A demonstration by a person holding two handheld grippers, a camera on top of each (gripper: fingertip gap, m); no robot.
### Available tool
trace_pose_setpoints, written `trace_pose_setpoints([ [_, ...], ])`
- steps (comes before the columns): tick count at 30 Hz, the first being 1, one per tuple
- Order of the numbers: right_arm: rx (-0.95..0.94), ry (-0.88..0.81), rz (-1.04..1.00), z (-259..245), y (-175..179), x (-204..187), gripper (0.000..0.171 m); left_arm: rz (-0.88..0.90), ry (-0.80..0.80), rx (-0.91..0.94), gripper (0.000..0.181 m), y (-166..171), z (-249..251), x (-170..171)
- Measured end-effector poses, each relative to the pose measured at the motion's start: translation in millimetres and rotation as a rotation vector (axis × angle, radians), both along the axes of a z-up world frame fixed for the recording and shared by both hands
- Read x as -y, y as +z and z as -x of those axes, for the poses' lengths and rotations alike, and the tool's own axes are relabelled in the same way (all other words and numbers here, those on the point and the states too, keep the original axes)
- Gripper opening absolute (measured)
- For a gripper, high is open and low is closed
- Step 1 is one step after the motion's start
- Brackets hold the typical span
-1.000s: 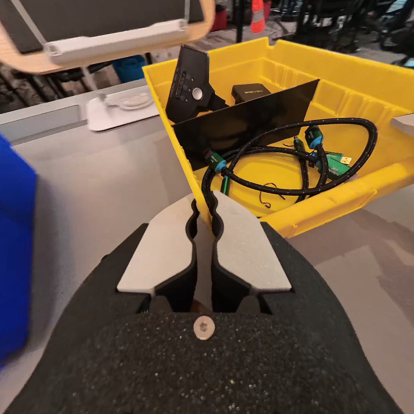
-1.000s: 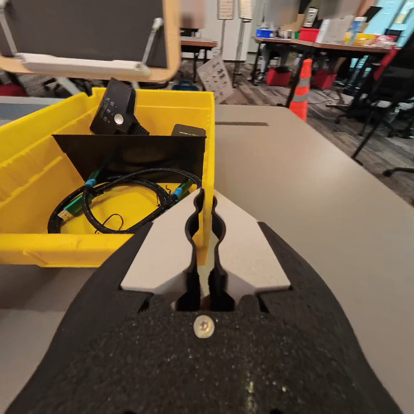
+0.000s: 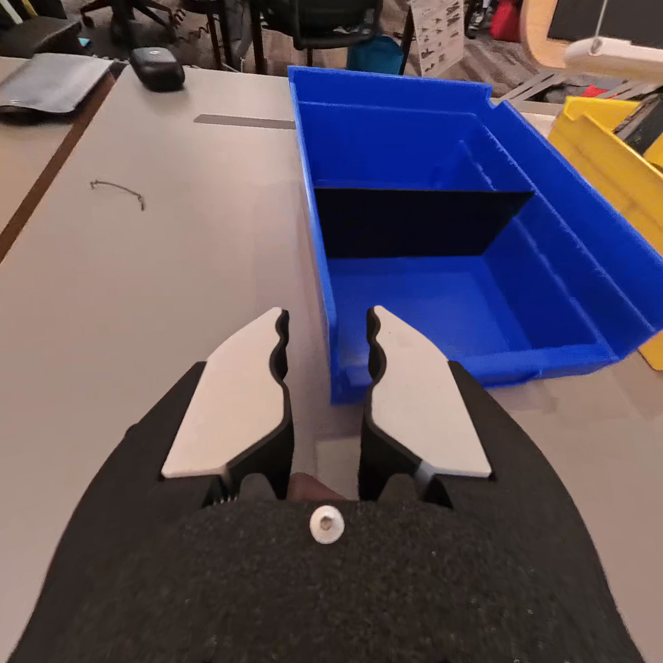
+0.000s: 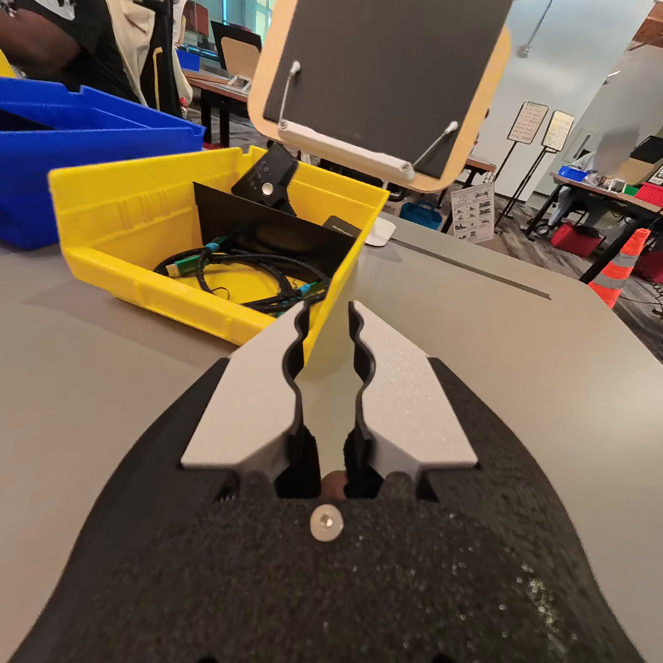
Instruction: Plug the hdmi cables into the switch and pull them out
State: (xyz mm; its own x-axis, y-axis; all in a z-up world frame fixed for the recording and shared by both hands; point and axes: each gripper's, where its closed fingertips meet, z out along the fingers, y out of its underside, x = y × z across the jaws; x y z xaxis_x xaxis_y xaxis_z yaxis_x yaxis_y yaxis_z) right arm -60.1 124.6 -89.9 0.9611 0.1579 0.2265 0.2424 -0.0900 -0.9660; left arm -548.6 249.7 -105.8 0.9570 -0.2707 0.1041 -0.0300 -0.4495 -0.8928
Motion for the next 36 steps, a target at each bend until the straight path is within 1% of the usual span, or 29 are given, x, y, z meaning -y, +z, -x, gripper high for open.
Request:
trace_pose_setpoints([
  [1,-0.007,0.013,0.007,6.5,-0.3,1.9,0.021,-0.001,0.004,-0.008,0.040,-3.1,-0.5,-10.5],
  [2,-0.017,0.029,0.011,14.2,-0.4,3.4,0.021,0.007,0.007,-0.032,0.032,-8.9,-0.1,-19.4],
  [3,-0.031,0.049,0.015,23.8,-0.3,4.7,0.021,0.030,-0.005,-0.062,0.021,-17.0,-1.1,-23.9],
  [4,-0.047,0.074,0.027,35.4,-0.8,5.9,0.021,0.057,-0.024,-0.054,0.004,-22.1,-5.7,-23.7],
  [6,-0.112,0.142,0.060,65.9,-1.0,8.4,0.021,0.056,0.028,-0.023,0.004,-23.1,-6.0,-21.3],
  [8,-0.212,0.226,0.111,105.1,-1.7,10.8,0.021,0.048,0.041,-0.052,0.004,-23.8,-9.4,-11.3],
  [10,-0.311,0.320,0.151,148.6,2.1,12.4,0.021,0.041,0.054,-0.103,0.004,-24.8,-14.4,4.4],
  [12,-0.321,0.382,0.163,190.6,6.4,10.9,0.021,0.036,0.063,-0.120,0.005,-24.9,-22.8,24.3],
  [14,-0.314,0.391,0.156,225.1,10.8,4.0,0.022,0.029,0.105,-0.124,0.005,-24.7,-27.2,45.5],
  [16,-0.304,0.319,0.158,243.9,8.9,-13.4,0.024,0.038,0.140,-0.110,0.005,-24.8,-29.8,66.0],
  [18,-0.275,0.223,0.209,252.2,-3.5,-32.2,0.028,0.050,0.169,-0.078,0.004,-24.8,-30.1,83.0],
  [20,-0.242,0.239,0.289,268.9,-21.9,-37.4,0.027,0.045,0.178,-0.062,0.004,-24.6,-32.2,97.2],
  [21,-0.224,0.222,0.321,271.4,-32.3,-39.8,0.023,0.030,0.180,-0.073,0.004,-24.4,-33.8,103.9],
  [22,-0.211,0.174,0.325,267.7,-38.5,-43.5,0.014,0.012,0.192,-0.089,0.004,-23.3,-34.5,110.5],
  [24,-0.169,0.167,0.304,266.0,-36.1,-44.0,0.005,-0.022,0.221,-0.117,0.004,-16.6,-35.9,122.6],
  [26,-0.154,0.165,0.252,264.4,-24.1,-41.1,0.004,-0.092,0.256,-0.144,0.004,-3.3,-38.4,131.9],
  [29,-0.142,0.161,0.081,253.3,20.7,-36.9,0.004,-0.244,0.292,-0.139,0.004,34.0,-52.6,137.2],
  [31,-0.156,0.137,0.001,233.1,56.2,-38.7,0.004,-0.322,0.285,-0.118,0.004,64.0,-75.6,132.1],
  [33,-0.156,0.091,-0.069,199.4,92.3,-43.0,0.004,-0.394,0.240,-0.117,0.005,94.9,-111.2,120.3],
  [36,-0.151,-0.018,-0.155,124.0,140.8,-47.2,0.004,-0.476,0.116,-0.089,0.006,135.7,-187.8,96.2],
])
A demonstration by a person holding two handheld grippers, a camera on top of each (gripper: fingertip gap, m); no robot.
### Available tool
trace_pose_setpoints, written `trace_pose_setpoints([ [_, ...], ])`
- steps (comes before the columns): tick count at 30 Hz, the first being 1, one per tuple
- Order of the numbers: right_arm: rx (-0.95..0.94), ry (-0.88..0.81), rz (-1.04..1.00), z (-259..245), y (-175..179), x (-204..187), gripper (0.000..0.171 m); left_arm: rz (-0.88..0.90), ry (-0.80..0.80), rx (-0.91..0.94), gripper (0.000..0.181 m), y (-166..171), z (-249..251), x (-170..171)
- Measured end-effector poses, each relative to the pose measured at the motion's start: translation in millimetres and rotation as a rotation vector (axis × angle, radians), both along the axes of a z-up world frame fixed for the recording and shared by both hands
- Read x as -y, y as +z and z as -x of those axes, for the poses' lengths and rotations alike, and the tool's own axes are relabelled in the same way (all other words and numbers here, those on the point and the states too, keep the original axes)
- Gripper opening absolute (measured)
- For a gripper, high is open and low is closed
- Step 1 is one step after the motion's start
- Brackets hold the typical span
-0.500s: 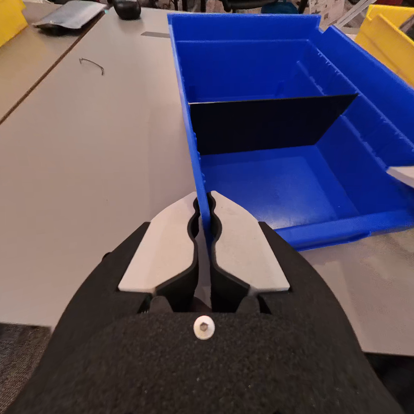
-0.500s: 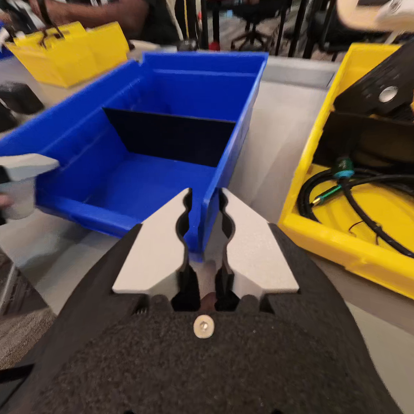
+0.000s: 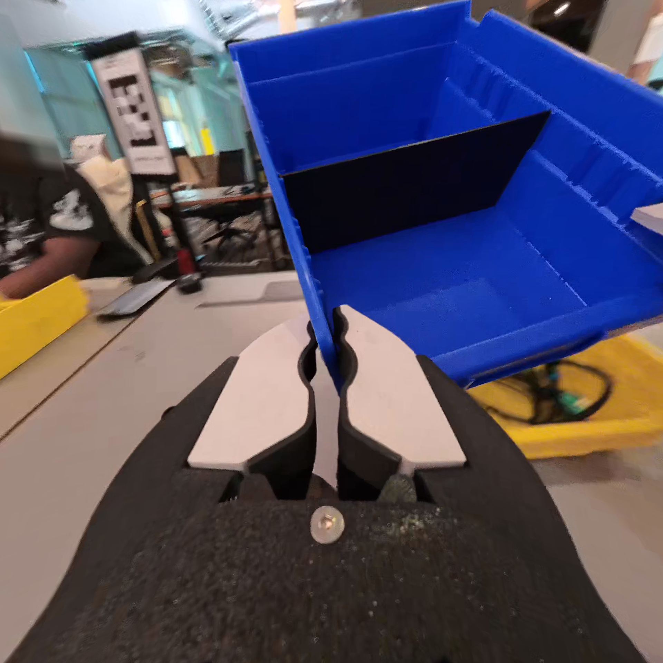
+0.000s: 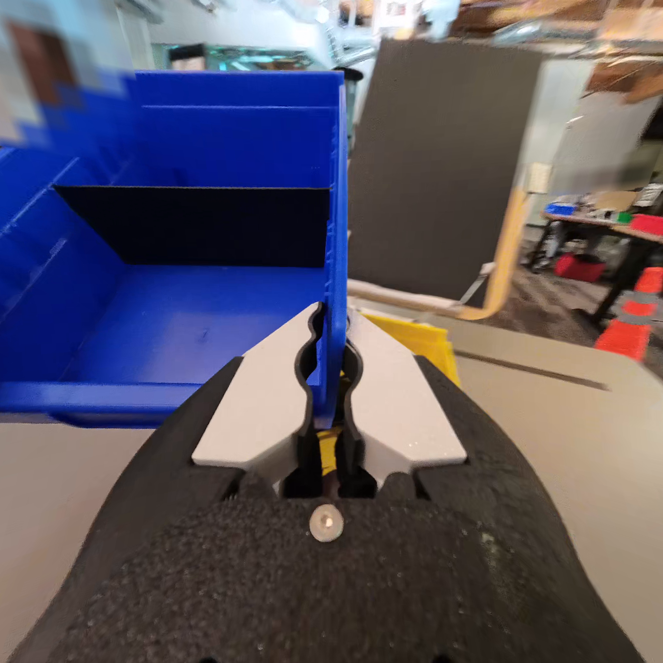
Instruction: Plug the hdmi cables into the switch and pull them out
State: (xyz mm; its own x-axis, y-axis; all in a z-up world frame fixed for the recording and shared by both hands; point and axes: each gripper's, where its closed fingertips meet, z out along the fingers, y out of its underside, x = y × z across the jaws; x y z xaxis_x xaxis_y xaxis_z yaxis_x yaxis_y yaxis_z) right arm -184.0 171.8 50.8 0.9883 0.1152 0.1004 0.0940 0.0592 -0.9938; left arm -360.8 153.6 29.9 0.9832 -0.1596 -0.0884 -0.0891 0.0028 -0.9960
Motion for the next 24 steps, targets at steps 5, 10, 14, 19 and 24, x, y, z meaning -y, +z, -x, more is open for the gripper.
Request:
trace_pose_setpoints([
  [5,0.010,-0.214,0.011,-168.8,32.5,4.2,0.004,0.042,-0.243,0.069,0.006,19.6,-174.7,-38.3],
  [10,0.007,-0.368,0.259,-341.7,-32.7,25.5,0.004,0.247,-0.414,0.024,0.008,-50.0,-345.4,-31.1],
  [14,-0.030,-0.386,0.439,-419.4,-117.6,44.3,0.004,0.403,-0.447,-0.047,0.009,-127.6,-414.9,-13.6],
  [19,-0.097,-0.325,0.492,-444.0,-175.5,48.9,0.004,0.401,-0.435,-0.136,0.011,-160.2,-434.0,-7.8],
  [24,-0.201,-0.338,0.474,-452.0,-179.1,41.8,0.005,0.373,-0.586,-0.186,0.028,-149.6,-435.6,10.3],
])
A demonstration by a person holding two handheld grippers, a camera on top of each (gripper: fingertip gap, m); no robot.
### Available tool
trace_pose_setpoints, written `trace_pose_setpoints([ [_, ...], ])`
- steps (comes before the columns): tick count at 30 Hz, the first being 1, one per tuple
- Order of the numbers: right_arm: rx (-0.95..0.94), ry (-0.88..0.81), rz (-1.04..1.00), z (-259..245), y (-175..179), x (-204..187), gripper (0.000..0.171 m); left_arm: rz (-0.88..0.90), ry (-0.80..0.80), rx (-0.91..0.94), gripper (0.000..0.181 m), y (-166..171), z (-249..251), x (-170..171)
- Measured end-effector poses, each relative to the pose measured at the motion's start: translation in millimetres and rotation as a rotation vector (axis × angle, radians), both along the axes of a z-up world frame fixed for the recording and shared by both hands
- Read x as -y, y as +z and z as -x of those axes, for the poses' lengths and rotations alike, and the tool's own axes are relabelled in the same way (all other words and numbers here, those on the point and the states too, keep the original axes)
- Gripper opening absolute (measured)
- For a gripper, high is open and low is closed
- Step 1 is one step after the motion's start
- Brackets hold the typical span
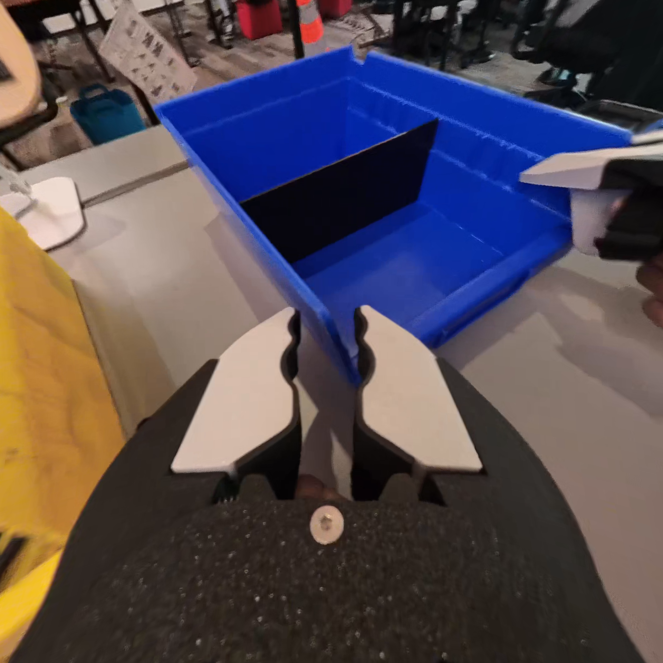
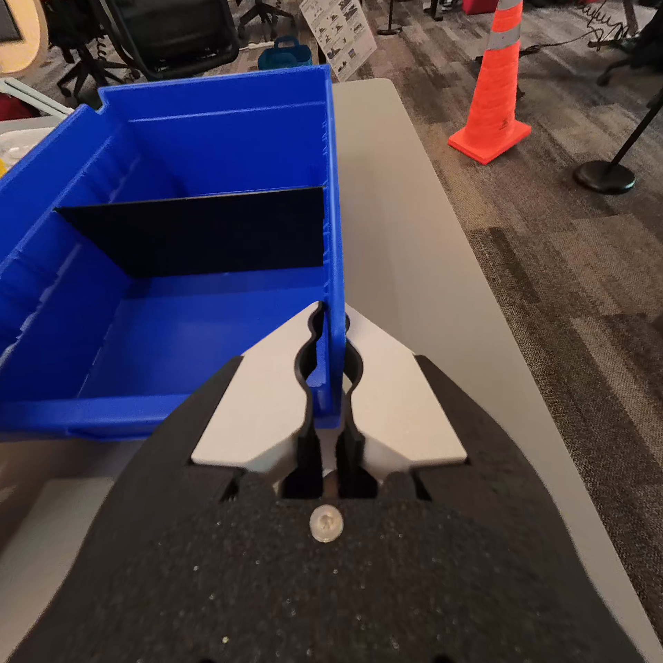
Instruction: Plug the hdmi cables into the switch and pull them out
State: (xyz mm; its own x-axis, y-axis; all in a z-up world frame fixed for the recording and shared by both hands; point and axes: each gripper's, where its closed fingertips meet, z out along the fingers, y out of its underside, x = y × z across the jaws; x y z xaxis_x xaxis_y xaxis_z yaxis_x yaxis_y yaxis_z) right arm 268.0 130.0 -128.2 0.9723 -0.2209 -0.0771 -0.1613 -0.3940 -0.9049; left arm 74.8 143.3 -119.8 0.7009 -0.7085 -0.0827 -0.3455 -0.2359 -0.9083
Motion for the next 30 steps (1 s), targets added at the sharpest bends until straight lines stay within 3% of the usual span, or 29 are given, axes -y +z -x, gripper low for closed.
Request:
trace_pose_setpoints([
  [3,0.038,0.011,-0.037,4.3,23.6,8.1,0.020,-0.103,-0.040,0.009,0.033,34.4,44.2,16.2],
  [6,0.099,-0.030,-0.191,11.3,87.1,23.3,0.021,-0.174,-0.004,0.039,0.035,65.8,123.4,18.2],
  [8,0.132,0.031,-0.254,41.4,127.0,21.5,0.022,-0.228,0.134,0.040,0.037,78.3,194.5,-4.3],
  [11,0.154,0.223,-0.339,130.4,162.9,1.5,0.023,-0.273,0.415,0.003,0.045,72.1,302.8,-49.2],
  [13,0.074,0.431,-0.350,215.3,153.7,-16.2,0.026,-0.168,0.479,0.000,0.052,43.1,338.7,-66.8],
  [15,-0.009,0.521,-0.276,280.1,113.8,-34.5,0.034,-0.047,0.441,0.033,0.052,13.8,342.4,-71.6],
  [17,0.023,0.456,-0.164,307.8,62.7,-49.6,0.044,0.058,0.327,0.051,0.046,-2.1,325.9,-67.3],
  [19,0.078,0.322,-0.131,311.0,29.2,-60.1,0.047,0.046,0.303,0.001,0.031,-8.3,322.8,-73.1],
  [21,0.088,0.254,-0.044,315.3,4.2,-65.4,0.034,0.059,0.256,0.036,0.025,-10.1,314.6,-76.5],
  [22,0.086,0.222,-0.005,318.3,-3.4,-67.0,0.020,0.063,0.269,0.028,0.014,-10.2,316.2,-79.6],
  [24,0.101,0.139,0.011,323.0,-6.6,-67.6,0.002,0.025,0.284,-0.050,0.009,-9.6,321.5,-85.3],
  [30,0.142,0.086,-0.041,375.5,8.6,-76.5,0.001,0.008,0.332,-0.081,0.006,3.0,382.2,-102.9],
])
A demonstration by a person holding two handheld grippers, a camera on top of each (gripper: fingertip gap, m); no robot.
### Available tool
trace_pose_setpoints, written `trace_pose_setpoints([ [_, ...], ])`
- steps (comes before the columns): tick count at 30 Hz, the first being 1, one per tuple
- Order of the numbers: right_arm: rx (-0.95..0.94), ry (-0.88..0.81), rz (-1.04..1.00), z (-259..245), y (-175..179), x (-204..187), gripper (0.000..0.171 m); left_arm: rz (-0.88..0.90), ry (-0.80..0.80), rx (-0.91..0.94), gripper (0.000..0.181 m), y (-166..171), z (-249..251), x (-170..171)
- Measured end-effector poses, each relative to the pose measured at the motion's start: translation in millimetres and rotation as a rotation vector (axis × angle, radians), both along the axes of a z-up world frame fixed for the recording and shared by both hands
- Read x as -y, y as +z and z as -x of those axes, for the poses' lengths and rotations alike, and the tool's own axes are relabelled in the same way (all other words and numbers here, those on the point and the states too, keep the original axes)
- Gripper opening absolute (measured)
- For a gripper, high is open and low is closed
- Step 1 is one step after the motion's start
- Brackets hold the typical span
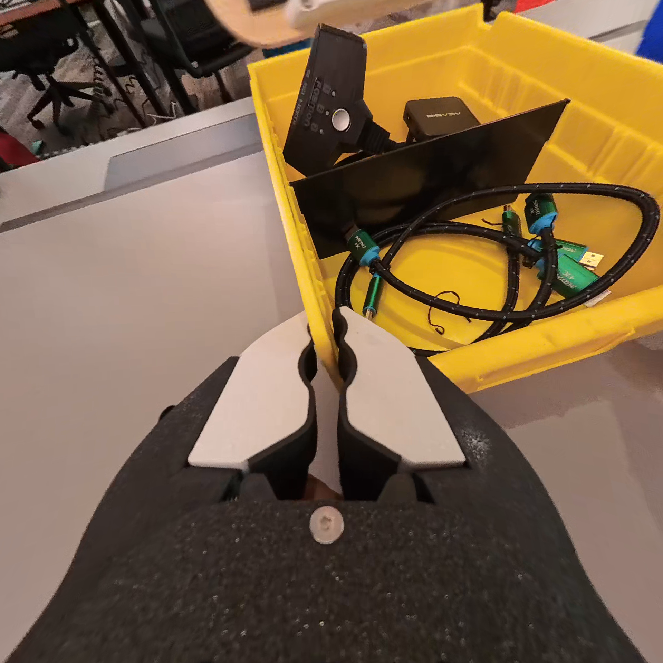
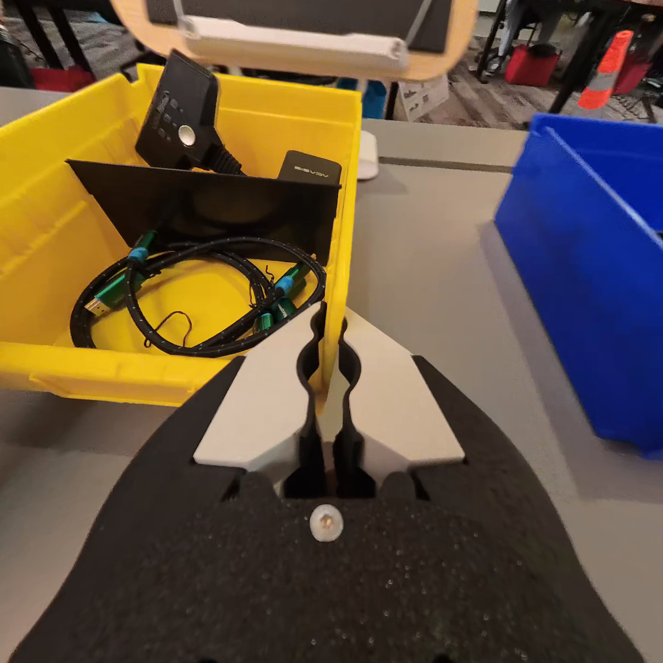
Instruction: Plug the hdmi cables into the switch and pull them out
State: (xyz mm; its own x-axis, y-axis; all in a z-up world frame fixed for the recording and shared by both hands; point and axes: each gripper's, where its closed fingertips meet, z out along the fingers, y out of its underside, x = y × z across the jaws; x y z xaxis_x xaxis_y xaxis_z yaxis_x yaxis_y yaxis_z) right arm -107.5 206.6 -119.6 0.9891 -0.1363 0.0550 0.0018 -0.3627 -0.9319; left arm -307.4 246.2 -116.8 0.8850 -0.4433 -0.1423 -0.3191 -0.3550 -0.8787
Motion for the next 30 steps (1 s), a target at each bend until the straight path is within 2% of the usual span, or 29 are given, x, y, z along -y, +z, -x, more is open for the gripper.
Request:
trace_pose_setpoints([
  [5,0.025,0.105,-0.028,94.7,8.5,-28.7,0.002,-0.003,0.065,0.014,0.005,8.3,96.4,-17.7],
  [9,0.035,0.170,-0.018,163.9,1.7,-48.1,0.003,0.015,0.115,0.034,0.005,-0.5,163.9,-30.1],
  [12,0.127,0.263,-0.015,203.4,-8.9,-51.8,0.006,0.033,0.207,0.054,0.004,-9.2,201.5,-34.7],
  [14,0.157,0.338,-0.029,220.5,-11.0,-47.8,0.009,0.049,0.244,0.139,0.003,-9.8,211.9,-35.0],
  [17,0.141,0.399,-0.021,226.6,-12.2,-41.6,0.013,0.053,0.245,0.181,0.003,-9.8,214.0,-32.8],
  [19,0.134,0.519,0.020,231.7,-10.3,-29.0,0.020,0.056,0.262,0.185,0.003,-11.3,214.8,-30.5],
  [22,0.084,0.734,0.080,229.1,-4.5,6.7,0.028,0.057,0.294,0.159,0.012,-12.2,219.0,-24.4],
  [24,0.014,0.874,0.156,216.9,-7.8,37.1,0.043,0.037,0.331,0.163,0.017,-5.3,224.5,-20.0],
  [27,-0.042,0.918,0.174,167.8,-9.2,61.6,0.045,-0.031,0.369,0.266,0.019,16.5,226.2,-13.5],
  [30,-0.095,0.823,0.101,97.7,-4.8,67.3,0.045,-0.108,0.402,0.355,0.018,38.5,222.9,-1.4],
])
